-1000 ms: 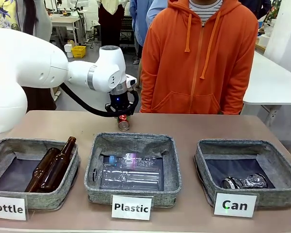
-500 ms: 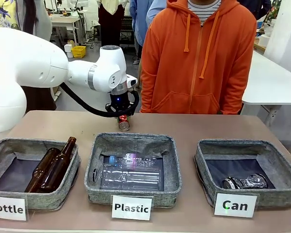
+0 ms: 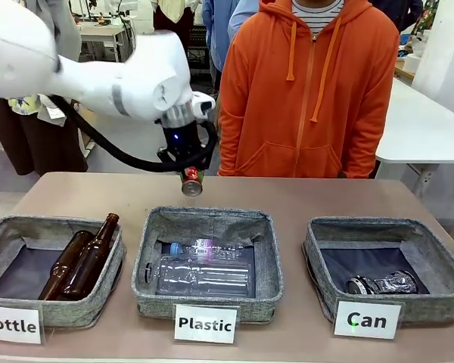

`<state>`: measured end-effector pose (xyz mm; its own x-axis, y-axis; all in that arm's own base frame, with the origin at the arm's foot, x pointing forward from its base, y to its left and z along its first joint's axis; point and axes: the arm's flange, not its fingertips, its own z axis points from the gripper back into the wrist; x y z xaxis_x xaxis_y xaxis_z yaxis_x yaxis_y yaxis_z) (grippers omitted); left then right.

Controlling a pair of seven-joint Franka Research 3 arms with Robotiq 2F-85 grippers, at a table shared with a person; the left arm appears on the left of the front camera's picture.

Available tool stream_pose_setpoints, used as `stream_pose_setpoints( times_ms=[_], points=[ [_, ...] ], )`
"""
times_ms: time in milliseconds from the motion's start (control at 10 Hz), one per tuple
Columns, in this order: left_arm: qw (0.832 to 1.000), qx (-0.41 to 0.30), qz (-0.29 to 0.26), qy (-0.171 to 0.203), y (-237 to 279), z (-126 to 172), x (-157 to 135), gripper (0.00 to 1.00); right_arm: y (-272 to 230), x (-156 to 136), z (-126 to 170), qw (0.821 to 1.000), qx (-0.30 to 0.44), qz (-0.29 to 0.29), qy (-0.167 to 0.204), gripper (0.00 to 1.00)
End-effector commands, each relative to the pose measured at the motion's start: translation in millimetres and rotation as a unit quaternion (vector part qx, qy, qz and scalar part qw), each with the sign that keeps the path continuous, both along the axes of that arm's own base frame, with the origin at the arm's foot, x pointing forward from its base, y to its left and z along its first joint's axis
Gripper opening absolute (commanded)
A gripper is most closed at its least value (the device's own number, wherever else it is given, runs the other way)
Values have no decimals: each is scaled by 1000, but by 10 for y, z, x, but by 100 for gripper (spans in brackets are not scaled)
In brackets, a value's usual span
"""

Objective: Sort the can waste into the basket.
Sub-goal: Pick up the can waste from the table and place it in the right Fabric basket.

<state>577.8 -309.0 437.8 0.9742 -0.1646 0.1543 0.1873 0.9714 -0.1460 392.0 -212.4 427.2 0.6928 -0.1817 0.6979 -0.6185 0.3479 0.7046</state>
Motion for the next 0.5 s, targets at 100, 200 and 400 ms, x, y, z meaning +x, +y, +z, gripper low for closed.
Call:
stream_pose_setpoints(
  times_ms=[100,200,400],
  points=[
    [996,-44,-70,-23,624,739,-566,0,9,11,40,1000,5,-2,-7,100],
    [991,-50,-120,-17,777,939,-659,0,9,11,40,1000,5,-2,-7,100],
    [942,-56,-332,2,1132,1177,-851,0,9,11,40,1000,5,-2,-7,100]
  ],
)
